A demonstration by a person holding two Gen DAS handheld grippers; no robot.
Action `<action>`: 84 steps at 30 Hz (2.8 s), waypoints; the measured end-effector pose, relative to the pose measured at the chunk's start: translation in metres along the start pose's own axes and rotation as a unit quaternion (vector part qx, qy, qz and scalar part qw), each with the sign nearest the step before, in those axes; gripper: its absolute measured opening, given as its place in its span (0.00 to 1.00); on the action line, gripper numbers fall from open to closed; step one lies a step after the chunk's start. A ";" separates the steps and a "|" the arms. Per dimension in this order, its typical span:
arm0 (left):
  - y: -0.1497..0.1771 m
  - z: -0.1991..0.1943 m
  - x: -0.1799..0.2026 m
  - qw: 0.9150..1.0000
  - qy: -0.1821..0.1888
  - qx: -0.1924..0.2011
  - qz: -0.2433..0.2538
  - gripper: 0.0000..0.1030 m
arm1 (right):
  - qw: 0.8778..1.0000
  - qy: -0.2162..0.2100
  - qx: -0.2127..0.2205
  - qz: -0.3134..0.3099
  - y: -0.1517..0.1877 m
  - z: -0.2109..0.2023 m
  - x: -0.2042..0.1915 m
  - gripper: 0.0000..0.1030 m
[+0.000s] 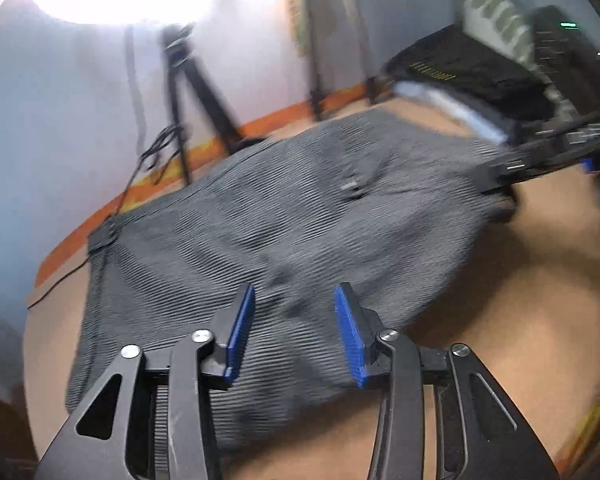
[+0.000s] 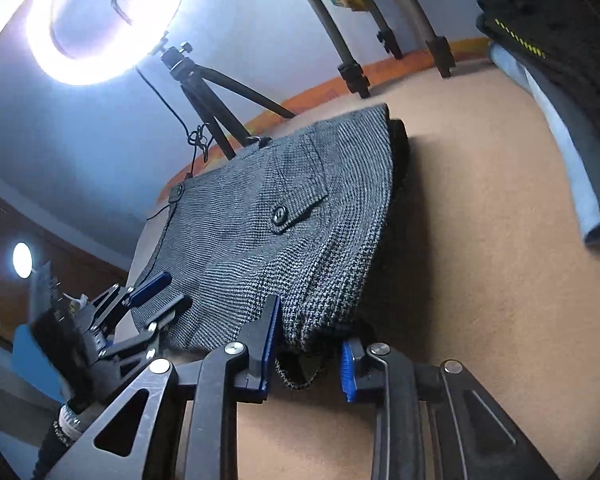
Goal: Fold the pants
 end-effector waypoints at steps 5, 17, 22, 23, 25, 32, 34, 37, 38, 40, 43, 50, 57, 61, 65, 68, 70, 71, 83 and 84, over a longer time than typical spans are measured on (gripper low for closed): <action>-0.006 -0.006 0.058 0.996 0.035 0.014 0.077 0.54 | 1.000 -0.004 -0.008 0.004 -0.005 -0.001 -0.001 0.25; -0.020 0.041 0.060 0.995 0.092 -0.024 0.002 0.13 | 1.000 -0.015 0.000 0.006 -0.013 -0.019 0.003 0.52; -0.022 0.036 0.059 0.995 0.096 -0.016 -0.003 0.12 | 0.995 -0.018 0.016 0.092 -0.009 -0.027 0.045 0.77; -0.021 0.036 0.061 0.995 0.094 -0.016 0.001 0.12 | 0.993 -0.034 0.017 0.115 -0.009 -0.024 0.050 0.77; -0.020 0.035 0.063 0.996 0.089 -0.014 0.006 0.12 | 0.988 -0.059 0.019 0.144 -0.009 -0.021 0.054 0.77; -0.019 0.033 0.062 0.996 0.089 -0.018 0.000 0.12 | 0.985 -0.090 -0.005 0.144 -0.015 0.011 0.037 0.80; -0.017 0.032 0.062 0.995 0.094 -0.031 -0.002 0.16 | 0.979 -0.121 -0.012 0.166 -0.012 0.027 0.033 0.59; -0.012 0.011 0.053 0.994 0.102 -0.036 -0.008 0.27 | 0.977 -0.126 -0.026 0.172 -0.006 0.039 0.028 0.31; -0.012 0.001 0.045 0.995 0.101 -0.026 -0.012 0.36 | 0.979 -0.121 -0.022 0.160 -0.006 0.037 0.027 0.26; -0.015 -0.015 0.018 0.998 0.063 0.006 -0.023 0.39 | 0.985 -0.107 -0.017 0.134 -0.008 0.029 0.023 0.22; -0.012 -0.020 -0.037 0.998 -0.046 0.027 -0.043 0.39 | 0.990 -0.092 -0.010 0.109 -0.013 0.018 0.016 0.20; 0.021 0.015 -0.074 0.989 -0.140 -0.009 -0.038 0.39 | 0.997 -0.045 -0.009 0.066 -0.017 0.017 0.000 0.19; 0.032 0.035 -0.065 0.991 -0.126 -0.010 -0.030 0.37 | 0.999 -0.017 0.013 0.032 -0.029 -0.001 -0.021 0.19; 0.035 0.028 -0.071 0.993 -0.108 -0.011 -0.046 0.37 | 0.999 -0.003 0.033 -0.013 -0.043 -0.013 -0.053 0.18; 0.042 0.008 -0.096 0.990 -0.111 0.006 -0.083 0.37 | 0.997 0.008 0.043 -0.056 -0.057 -0.017 -0.092 0.18; 0.060 0.014 -0.110 0.989 -0.086 -0.025 -0.119 0.37 | 0.995 0.017 0.043 -0.086 -0.067 -0.012 -0.120 0.18; 0.063 0.005 -0.118 0.988 -0.085 -0.015 -0.127 0.38 | 0.993 0.023 0.041 -0.108 -0.071 -0.006 -0.140 0.18; 0.062 -0.004 -0.124 0.987 -0.087 -0.002 -0.133 0.38 | 0.991 0.027 0.039 -0.123 -0.073 -0.002 -0.151 0.18; 0.099 -0.115 -0.248 0.947 -0.134 0.075 -0.282 0.37 | 0.960 0.072 -0.020 -0.270 -0.061 0.103 -0.269 0.18; 0.104 -0.119 -0.253 0.945 -0.139 0.075 -0.286 0.37 | 0.957 0.073 -0.029 -0.280 -0.056 0.117 -0.277 0.18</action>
Point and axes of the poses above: each gripper's, at about its wrist camera, not at the fingertips, and z roughly the way its jaws point, x to its right, y to its underside, the point moved 9 cm from there along z, roughly the way its jaws point, and after that the axes turned 10 degrees about -z, right-handed, at the moved point
